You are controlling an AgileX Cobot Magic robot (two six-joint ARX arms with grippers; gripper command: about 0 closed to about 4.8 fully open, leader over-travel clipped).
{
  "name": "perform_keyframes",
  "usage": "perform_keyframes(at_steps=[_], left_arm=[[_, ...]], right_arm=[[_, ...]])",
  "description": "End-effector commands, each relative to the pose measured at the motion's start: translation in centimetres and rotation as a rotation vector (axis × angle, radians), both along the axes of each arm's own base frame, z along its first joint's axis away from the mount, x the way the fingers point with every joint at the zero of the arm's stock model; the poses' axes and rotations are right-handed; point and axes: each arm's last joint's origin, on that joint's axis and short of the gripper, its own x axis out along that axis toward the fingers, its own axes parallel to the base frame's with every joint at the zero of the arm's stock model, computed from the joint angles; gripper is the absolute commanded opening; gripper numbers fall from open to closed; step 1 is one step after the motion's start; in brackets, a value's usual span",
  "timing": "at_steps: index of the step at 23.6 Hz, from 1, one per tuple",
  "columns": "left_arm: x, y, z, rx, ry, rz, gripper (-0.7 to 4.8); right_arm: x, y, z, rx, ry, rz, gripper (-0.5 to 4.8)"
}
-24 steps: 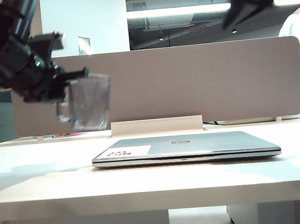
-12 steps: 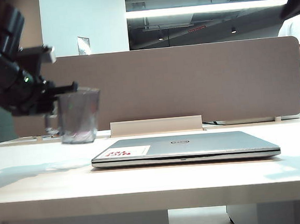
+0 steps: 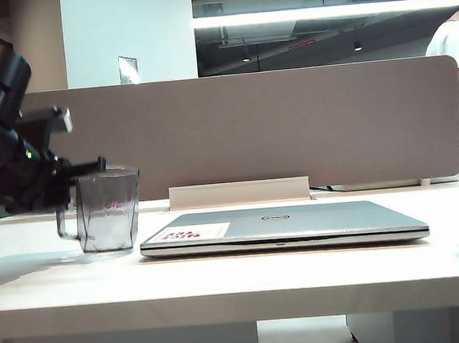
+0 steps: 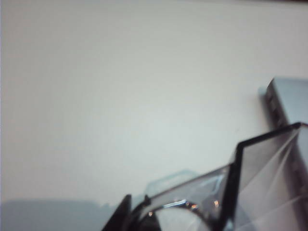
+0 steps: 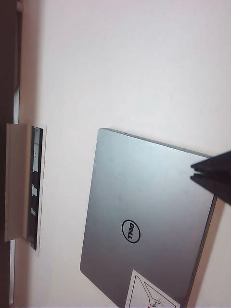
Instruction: Pick up the water cup and place it on the left side of the laptop.
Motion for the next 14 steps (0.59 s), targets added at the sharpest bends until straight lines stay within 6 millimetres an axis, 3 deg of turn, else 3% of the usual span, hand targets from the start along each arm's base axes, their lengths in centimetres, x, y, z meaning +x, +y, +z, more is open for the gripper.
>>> perform_keyframes(at_steps=[1, 14], left_arm=[[0.3, -0.1, 0.1, -0.016, -0.033, -0.002, -0.06], [0.1, -0.1, -1.3, 0.03, 0.043, -0.017, -0.05]], right_arm=[[0.0, 0.0, 0.3, 0.013, -0.013, 0.0, -0.05], [-0.8, -0.1, 0.6, 0.015, -0.031, -0.007, -0.06]])
